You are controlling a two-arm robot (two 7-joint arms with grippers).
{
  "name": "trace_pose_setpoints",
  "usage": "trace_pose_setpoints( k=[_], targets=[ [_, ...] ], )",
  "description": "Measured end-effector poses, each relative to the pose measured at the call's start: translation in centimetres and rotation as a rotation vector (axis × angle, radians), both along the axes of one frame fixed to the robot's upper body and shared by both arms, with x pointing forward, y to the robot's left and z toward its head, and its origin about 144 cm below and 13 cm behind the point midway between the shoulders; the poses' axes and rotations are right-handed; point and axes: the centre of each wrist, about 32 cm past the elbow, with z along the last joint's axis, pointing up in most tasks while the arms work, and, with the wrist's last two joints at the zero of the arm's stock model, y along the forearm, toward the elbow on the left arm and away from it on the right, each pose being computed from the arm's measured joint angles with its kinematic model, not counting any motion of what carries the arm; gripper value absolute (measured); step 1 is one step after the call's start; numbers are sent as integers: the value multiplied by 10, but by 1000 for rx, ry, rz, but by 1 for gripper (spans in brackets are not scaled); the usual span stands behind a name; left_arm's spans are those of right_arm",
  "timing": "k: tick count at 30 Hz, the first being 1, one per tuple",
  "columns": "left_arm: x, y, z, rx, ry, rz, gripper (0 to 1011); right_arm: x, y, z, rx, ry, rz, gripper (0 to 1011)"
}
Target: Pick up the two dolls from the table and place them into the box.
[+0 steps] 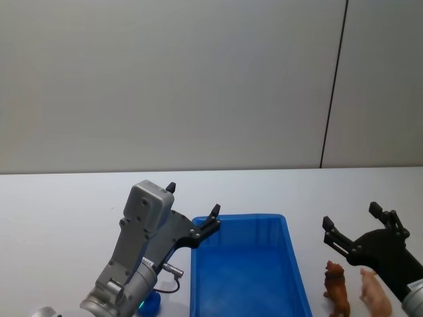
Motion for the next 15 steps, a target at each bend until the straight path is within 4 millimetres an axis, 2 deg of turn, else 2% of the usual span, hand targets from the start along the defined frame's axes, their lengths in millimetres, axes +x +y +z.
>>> trace_pose_setpoints(
  k=[15],
  targets=[
    [0, 0, 0, 0, 0, 0, 1001, 0, 0, 0, 0, 0, 0, 1001]
  ],
)
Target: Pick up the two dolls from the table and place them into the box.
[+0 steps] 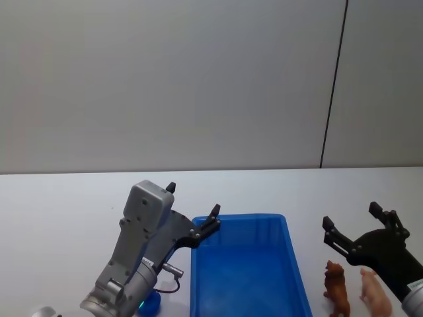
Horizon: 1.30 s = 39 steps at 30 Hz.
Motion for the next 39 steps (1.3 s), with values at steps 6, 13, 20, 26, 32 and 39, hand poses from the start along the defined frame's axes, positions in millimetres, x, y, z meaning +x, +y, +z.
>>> trace_pose_setpoints(
  k=[6, 13, 20, 26, 32, 39],
  targets=[
    [0, 0, 0, 0, 0, 0, 1001, 0, 0, 0, 0, 0, 0, 1001],
    [0, 0, 0, 0, 0, 0, 1001, 0, 0, 0, 0, 0, 0, 1001],
    [0, 0, 0, 0, 0, 0, 1001, 0, 0, 0, 0, 0, 0, 1001],
    [0, 0, 0, 0, 0, 0, 1001, 0, 0, 0, 0, 0, 0, 1001],
    [0, 0, 0, 0, 0, 0, 1001, 0, 0, 0, 0, 0, 0, 1001],
    [0, 0, 0, 0, 0, 0, 1001, 0, 0, 0, 1, 2, -2, 1001]
  ],
)
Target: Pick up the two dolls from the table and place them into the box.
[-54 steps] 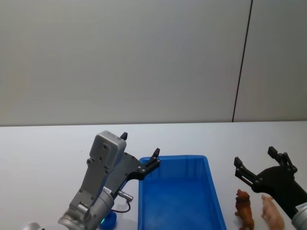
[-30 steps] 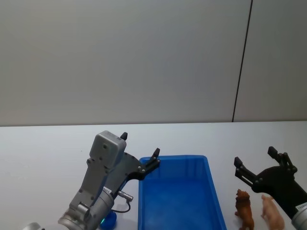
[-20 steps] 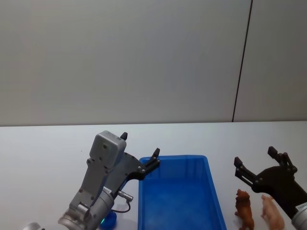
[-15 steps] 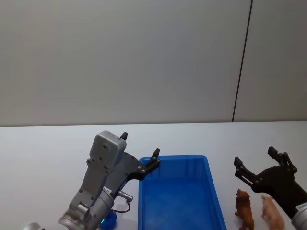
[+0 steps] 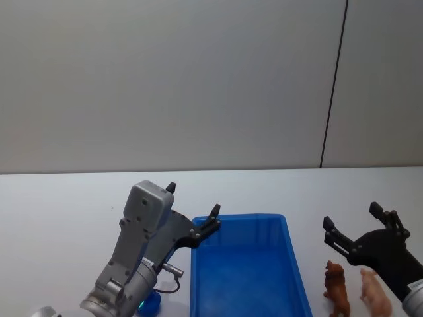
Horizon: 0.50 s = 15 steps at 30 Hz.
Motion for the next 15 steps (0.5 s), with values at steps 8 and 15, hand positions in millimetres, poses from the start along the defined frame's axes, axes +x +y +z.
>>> trace_pose_setpoints(
  k=[8, 15],
  targets=[
    [0, 0, 0, 0, 0, 0, 1001, -1, -1, -1, 3, 27, -37, 1001],
    [0, 0, 0, 0, 0, 0, 1001, -5, -4, 0, -3, 63, -85, 1001]
  ],
)
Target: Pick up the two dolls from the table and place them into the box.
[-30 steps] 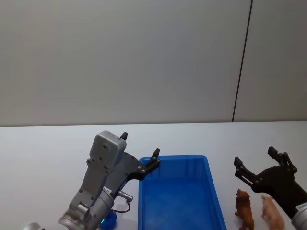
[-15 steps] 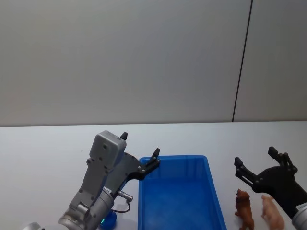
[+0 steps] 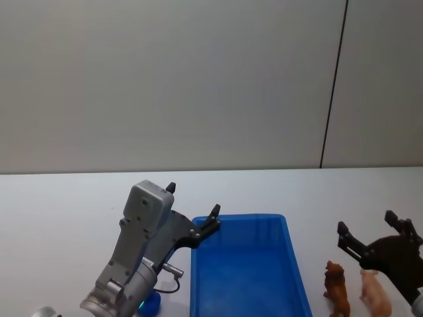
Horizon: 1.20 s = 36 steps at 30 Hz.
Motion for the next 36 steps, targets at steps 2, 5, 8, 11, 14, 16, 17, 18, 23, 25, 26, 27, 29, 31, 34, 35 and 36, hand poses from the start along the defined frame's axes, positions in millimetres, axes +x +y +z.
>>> trace_pose_setpoints(
  k=[2, 5, 8, 11, 14, 16, 17, 18, 23, 25, 26, 27, 29, 31, 34, 35, 36],
  targets=[
    [0, 0, 0, 0, 0, 0, 1001, -1, -1, 0, -3, 12, -12, 1001],
    [0, 0, 0, 0, 0, 0, 1001, -3, -2, -1, -9, 33, -32, 1001],
    [0, 0, 0, 0, 0, 0, 1001, -6, -5, -4, -19, 66, -58, 1001],
    [0, 0, 0, 0, 0, 0, 1001, -8, -6, -6, -29, 92, -78, 1001],
    [0, 0, 0, 0, 0, 0, 1001, -11, -8, -9, -38, 117, -93, 1001],
    [0, 0, 0, 0, 0, 0, 1001, -12, -8, -10, -41, 125, -98, 1001],
    [0, 0, 0, 0, 0, 0, 1001, -13, -9, -11, -45, 136, -104, 1001],
    [0, 0, 0, 0, 0, 0, 1001, -15, -10, -13, -50, 149, -109, 1001],
    [0, 0, 0, 0, 0, 0, 1001, -19, -12, -18, -62, 181, -116, 1001],
    [0, 0, 0, 0, 0, 0, 1001, -21, -13, -21, -67, 194, -117, 1001],
    [0, 0, 0, 0, 0, 0, 1001, -21, -13, -23, -70, 199, -116, 1001],
    [0, 0, 0, 0, 0, 0, 1001, -22, -13, -24, -72, 204, -116, 1001],
    [0, 0, 0, 0, 0, 0, 1001, -23, -14, -27, -78, 217, -113, 1001],
    [0, 0, 0, 0, 0, 0, 1001, -24, -14, -29, -82, 226, -111, 1001],
    [0, 0, 0, 0, 0, 0, 1001, -26, -14, -34, -90, 242, -106, 1001],
    [0, 0, 0, 0, 0, 0, 1001, -26, -15, -36, -95, 251, -104, 1001],
    [0, 0, 0, 0, 0, 0, 1001, -27, -15, -38, -97, 255, -102, 1001]
  ],
)
